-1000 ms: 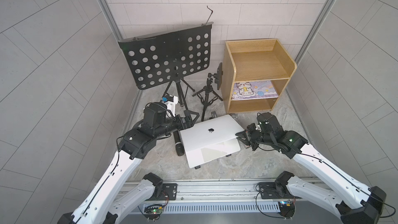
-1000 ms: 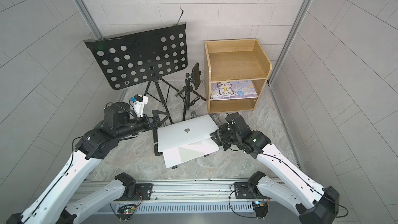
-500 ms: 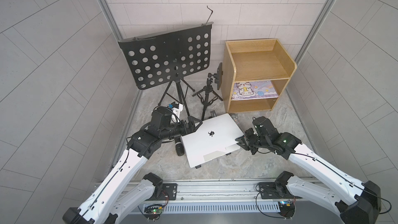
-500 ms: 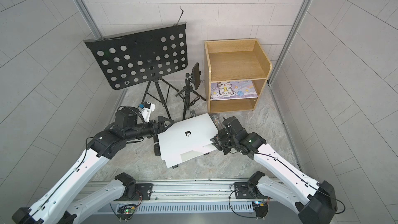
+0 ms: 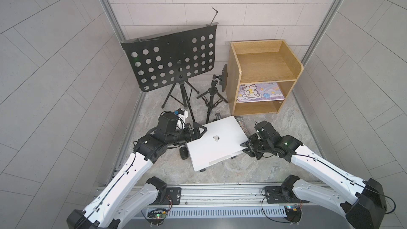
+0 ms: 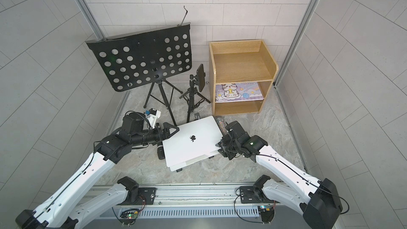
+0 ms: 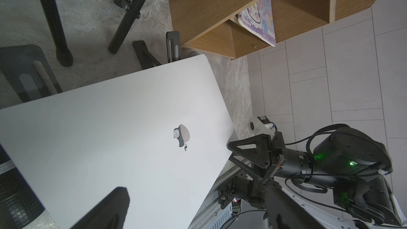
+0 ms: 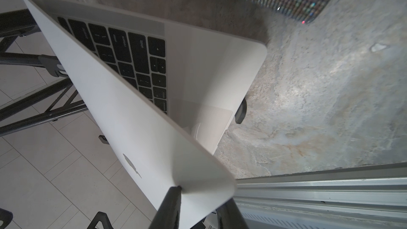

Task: Close the laptop lid and set it aside
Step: Close the lid of the laptop.

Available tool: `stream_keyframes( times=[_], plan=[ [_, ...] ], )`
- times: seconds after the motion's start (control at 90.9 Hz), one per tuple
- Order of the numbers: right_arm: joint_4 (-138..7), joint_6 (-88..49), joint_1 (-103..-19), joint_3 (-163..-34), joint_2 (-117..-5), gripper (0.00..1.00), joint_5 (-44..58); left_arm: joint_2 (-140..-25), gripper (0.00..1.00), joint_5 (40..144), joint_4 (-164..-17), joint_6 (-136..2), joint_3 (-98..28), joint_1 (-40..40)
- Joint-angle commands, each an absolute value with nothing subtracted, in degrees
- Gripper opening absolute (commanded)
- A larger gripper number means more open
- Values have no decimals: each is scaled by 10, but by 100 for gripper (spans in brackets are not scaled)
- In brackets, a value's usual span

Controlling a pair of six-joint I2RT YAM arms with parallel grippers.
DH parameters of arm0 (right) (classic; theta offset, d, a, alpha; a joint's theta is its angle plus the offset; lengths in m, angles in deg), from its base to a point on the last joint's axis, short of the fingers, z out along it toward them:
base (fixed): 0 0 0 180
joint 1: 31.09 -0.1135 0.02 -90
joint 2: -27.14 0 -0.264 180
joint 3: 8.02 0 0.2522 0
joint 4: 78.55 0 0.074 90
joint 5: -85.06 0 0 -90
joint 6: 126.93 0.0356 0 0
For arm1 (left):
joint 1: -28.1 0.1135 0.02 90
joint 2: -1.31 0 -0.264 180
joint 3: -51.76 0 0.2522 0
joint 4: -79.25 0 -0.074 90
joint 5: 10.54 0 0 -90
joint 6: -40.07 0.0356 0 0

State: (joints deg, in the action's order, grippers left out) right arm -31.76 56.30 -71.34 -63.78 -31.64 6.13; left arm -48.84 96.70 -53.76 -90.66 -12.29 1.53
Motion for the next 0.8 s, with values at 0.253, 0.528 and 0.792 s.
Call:
stream_keyframes(
  times=[0.253,0.528,0.792],
  plan=[
    [-310,559,-715,-623,-348,40,55,-492,100,989,-563,-911,-92,19],
    [-315,554,-715,-624,-368,51,70,-504,100,1004,-578,-911,-63,18],
    [-325,551,-715,-620,-385,59,80,-517,99,1014,-585,-911,-43,18]
  ],
)
